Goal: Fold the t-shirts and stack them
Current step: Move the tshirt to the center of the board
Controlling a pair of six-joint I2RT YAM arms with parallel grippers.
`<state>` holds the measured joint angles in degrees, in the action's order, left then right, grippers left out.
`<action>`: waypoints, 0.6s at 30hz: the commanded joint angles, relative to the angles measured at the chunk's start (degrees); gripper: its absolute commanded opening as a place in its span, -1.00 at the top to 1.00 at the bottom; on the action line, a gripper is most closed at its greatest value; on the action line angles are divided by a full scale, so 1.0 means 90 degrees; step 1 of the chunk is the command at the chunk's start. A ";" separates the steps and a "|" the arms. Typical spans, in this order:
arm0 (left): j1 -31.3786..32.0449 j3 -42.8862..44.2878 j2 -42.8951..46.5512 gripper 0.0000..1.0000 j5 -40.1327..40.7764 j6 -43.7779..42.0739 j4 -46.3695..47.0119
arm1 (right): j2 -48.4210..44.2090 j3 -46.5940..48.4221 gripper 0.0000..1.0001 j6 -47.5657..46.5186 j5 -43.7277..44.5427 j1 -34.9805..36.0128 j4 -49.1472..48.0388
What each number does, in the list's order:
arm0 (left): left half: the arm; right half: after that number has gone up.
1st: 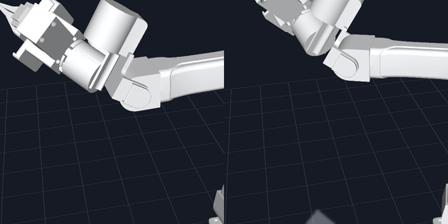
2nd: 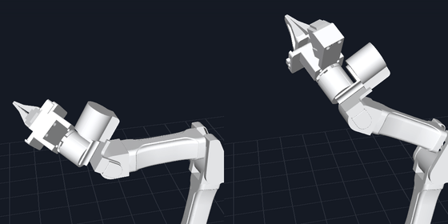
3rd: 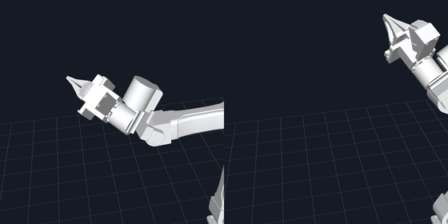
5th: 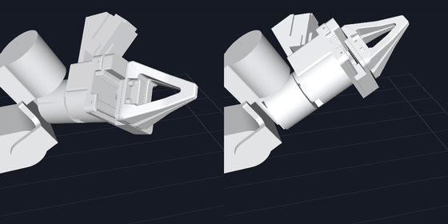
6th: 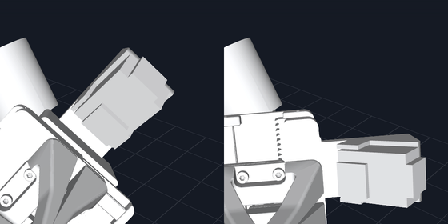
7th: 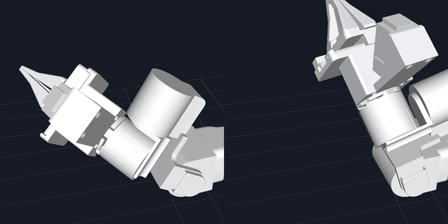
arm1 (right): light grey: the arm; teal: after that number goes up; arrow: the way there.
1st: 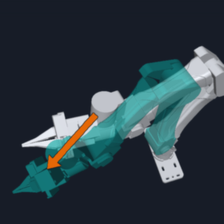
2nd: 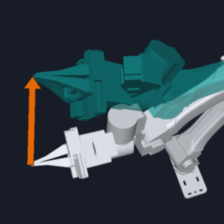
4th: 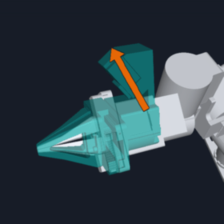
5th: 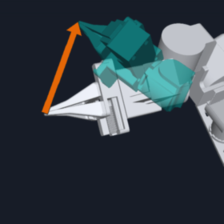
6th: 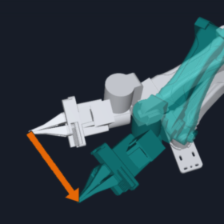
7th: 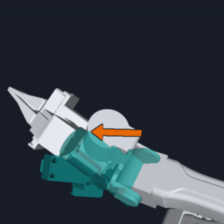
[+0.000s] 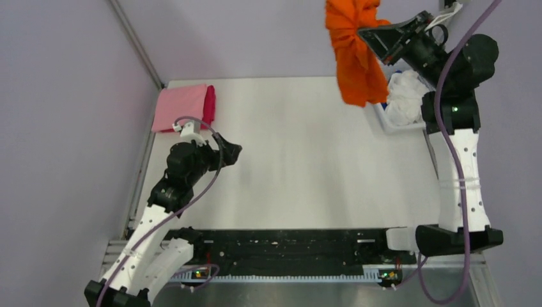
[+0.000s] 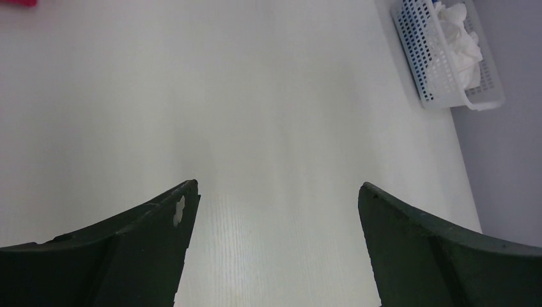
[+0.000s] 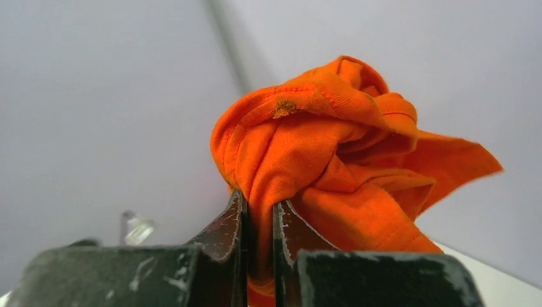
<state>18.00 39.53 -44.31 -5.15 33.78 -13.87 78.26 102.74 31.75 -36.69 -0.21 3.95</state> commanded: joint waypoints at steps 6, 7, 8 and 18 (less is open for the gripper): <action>0.0002 0.0099 0.1416 -0.98 0.1301 0.0212 -0.1285 | -0.0151 -0.0906 1.00 0.0919 -0.1695 0.2055 -0.0666; 0.0002 0.0102 0.1548 -0.98 0.1417 0.0236 -0.1378 | -0.0218 -0.1255 1.00 0.1079 -0.1699 0.2169 -0.0906; 0.0002 0.0114 0.1661 -0.98 0.1504 0.0248 -0.1473 | -0.0308 -0.1668 1.00 0.1256 -0.1598 0.2219 -0.1077; 0.0002 -0.0034 0.1873 -0.98 0.1703 0.0498 -0.2243 | -0.1350 -0.6587 -0.85 0.0008 0.3753 0.2119 0.0866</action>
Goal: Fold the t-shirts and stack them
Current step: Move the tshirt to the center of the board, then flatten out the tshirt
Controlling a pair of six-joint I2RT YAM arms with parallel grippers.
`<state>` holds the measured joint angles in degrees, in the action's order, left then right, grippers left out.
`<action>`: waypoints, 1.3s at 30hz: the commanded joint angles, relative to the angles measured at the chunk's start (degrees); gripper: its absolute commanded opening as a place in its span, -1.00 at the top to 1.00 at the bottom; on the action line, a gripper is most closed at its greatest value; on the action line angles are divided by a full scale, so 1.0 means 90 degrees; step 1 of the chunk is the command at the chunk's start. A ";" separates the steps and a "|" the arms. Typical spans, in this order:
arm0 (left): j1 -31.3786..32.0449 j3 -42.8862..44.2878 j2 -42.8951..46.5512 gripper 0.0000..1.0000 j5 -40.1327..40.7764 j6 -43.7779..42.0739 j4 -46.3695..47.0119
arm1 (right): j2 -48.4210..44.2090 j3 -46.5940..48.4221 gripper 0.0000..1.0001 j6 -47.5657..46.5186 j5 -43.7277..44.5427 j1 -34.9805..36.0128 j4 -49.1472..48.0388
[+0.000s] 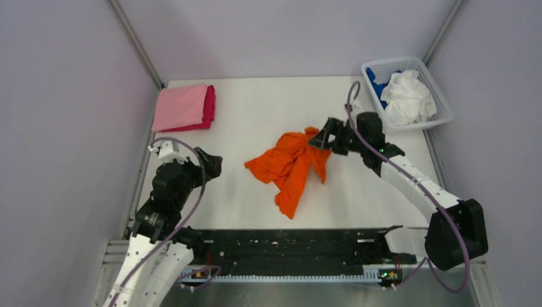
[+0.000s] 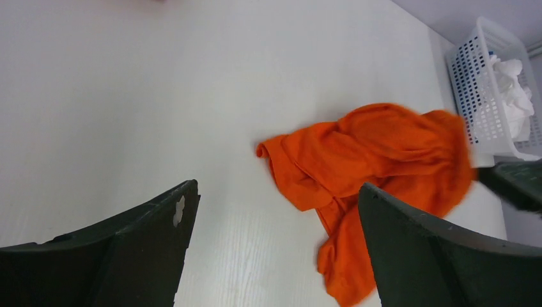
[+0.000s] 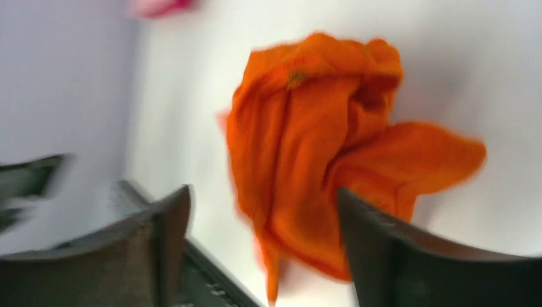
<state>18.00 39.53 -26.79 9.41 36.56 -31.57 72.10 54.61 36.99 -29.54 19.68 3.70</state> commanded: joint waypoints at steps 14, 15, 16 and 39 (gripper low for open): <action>-0.0010 -0.0874 -0.2611 -0.98 -0.1295 0.0474 0.1840 | -0.1870 -0.1710 -0.97 -0.1235 0.3573 0.1792 0.1013; -0.0021 -0.0749 -0.2943 -0.97 -0.1241 0.0449 0.1962 | -0.1779 -0.1775 -0.97 -0.1209 0.3852 0.2285 0.0972; -0.0039 -0.0599 -0.3286 -0.94 -0.1257 0.0405 0.2053 | -0.1655 -0.1810 -0.95 -0.1166 0.4193 0.2786 0.0926; -0.0125 0.1426 -0.7878 -0.32 -0.2213 0.0103 0.2483 | 0.2366 -0.0966 -0.10 0.0677 0.5457 0.5515 0.1733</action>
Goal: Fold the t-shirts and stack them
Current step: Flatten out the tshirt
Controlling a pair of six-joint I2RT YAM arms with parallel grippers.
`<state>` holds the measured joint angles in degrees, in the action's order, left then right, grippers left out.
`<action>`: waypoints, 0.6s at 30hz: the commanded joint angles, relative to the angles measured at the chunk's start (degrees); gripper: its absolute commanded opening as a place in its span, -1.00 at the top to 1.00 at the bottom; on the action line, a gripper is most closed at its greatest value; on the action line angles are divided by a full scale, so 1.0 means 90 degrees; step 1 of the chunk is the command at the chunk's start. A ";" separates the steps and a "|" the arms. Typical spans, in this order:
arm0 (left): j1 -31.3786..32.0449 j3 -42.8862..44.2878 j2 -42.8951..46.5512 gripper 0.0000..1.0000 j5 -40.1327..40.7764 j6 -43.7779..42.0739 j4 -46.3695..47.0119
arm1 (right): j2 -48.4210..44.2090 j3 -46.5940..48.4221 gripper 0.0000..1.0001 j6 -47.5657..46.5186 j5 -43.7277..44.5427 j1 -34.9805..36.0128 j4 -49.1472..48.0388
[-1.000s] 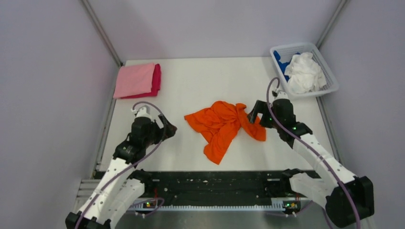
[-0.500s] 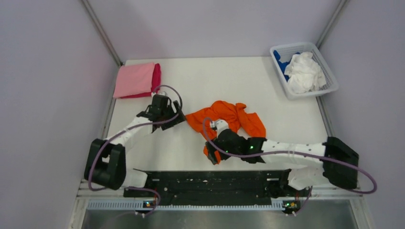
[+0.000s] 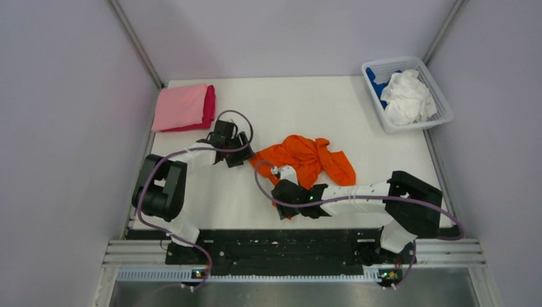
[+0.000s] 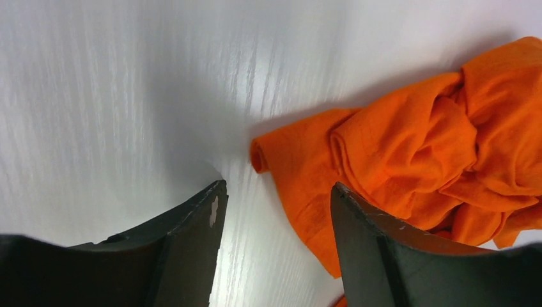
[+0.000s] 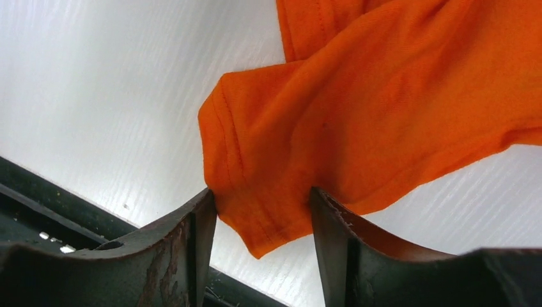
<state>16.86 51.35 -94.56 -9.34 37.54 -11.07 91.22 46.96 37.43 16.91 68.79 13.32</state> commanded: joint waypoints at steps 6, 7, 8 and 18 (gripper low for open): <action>0.0046 0.0128 -0.0587 -0.02 -0.0020 0.0027 0.0416 | -0.0469 -0.0441 0.58 0.1004 0.0590 0.0056 0.1107; 0.0062 0.0155 -0.0666 0.03 -0.0044 0.0032 0.0448 | -0.0650 -0.0464 0.66 0.0996 0.0639 0.0053 0.1113; 0.0076 0.0177 -0.0750 0.10 -0.0092 0.0041 0.0490 | -0.0792 -0.0478 0.69 0.0974 0.0703 0.0053 0.1095; 0.0206 0.0541 -0.0968 1.00 0.0336 0.0039 0.0362 | -0.1816 -0.0445 1.00 0.1009 0.1537 -0.0001 0.1340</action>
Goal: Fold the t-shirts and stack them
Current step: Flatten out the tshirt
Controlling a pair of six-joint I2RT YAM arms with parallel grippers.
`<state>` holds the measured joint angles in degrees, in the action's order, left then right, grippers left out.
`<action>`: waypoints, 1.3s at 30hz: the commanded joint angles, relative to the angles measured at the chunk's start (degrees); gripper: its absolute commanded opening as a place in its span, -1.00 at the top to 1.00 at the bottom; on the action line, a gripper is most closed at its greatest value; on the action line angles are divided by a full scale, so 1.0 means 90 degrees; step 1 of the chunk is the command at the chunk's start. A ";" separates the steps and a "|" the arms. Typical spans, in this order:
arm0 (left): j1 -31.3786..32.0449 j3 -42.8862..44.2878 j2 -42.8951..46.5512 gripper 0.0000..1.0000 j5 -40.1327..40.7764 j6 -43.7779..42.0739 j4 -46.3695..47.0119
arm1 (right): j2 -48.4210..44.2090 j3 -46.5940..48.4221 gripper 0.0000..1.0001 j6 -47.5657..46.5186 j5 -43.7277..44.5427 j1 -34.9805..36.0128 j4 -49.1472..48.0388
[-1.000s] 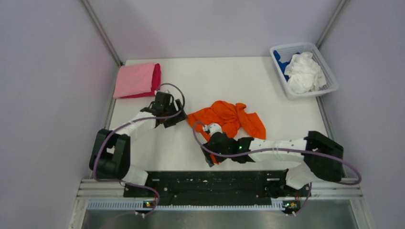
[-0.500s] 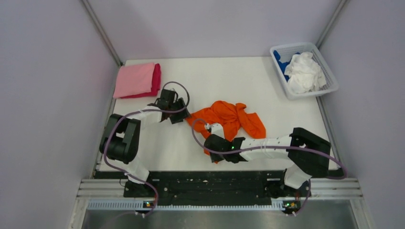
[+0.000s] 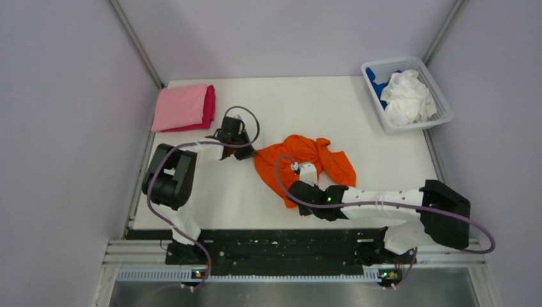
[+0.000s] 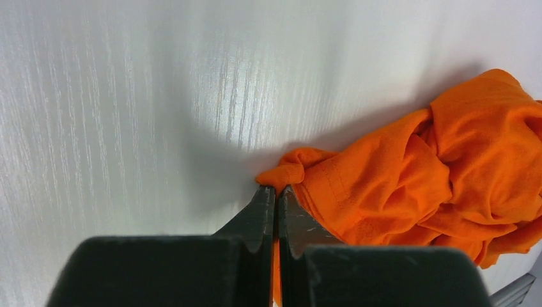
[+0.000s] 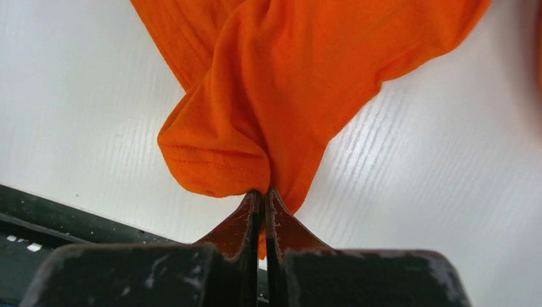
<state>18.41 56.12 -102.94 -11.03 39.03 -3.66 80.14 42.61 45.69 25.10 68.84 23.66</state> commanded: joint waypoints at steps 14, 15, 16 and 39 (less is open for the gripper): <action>0.0375 0.1153 0.5059 1.00 0.2264 -0.0811 -0.2153 | -0.3697 0.2296 1.00 -0.2451 0.1740 -0.0852 0.0412; 0.0384 0.1424 0.5220 1.00 0.2357 -0.0880 -0.2248 | -0.3877 0.2429 1.00 -0.2726 0.1537 -0.0849 0.0155; 0.0383 0.1705 0.5379 1.00 0.2441 -0.0987 -0.2348 | -0.4010 0.2599 1.00 -0.2970 0.1288 -0.0845 -0.0090; -0.0157 0.7398 0.1967 1.00 0.3196 -0.2762 -0.3041 | -0.0764 0.6977 1.00 -0.4987 -0.1030 -0.4207 -0.0278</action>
<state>20.73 116.16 -74.76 17.10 16.95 -31.42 68.95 101.49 -1.85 28.53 43.20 22.20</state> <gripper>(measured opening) 0.021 0.009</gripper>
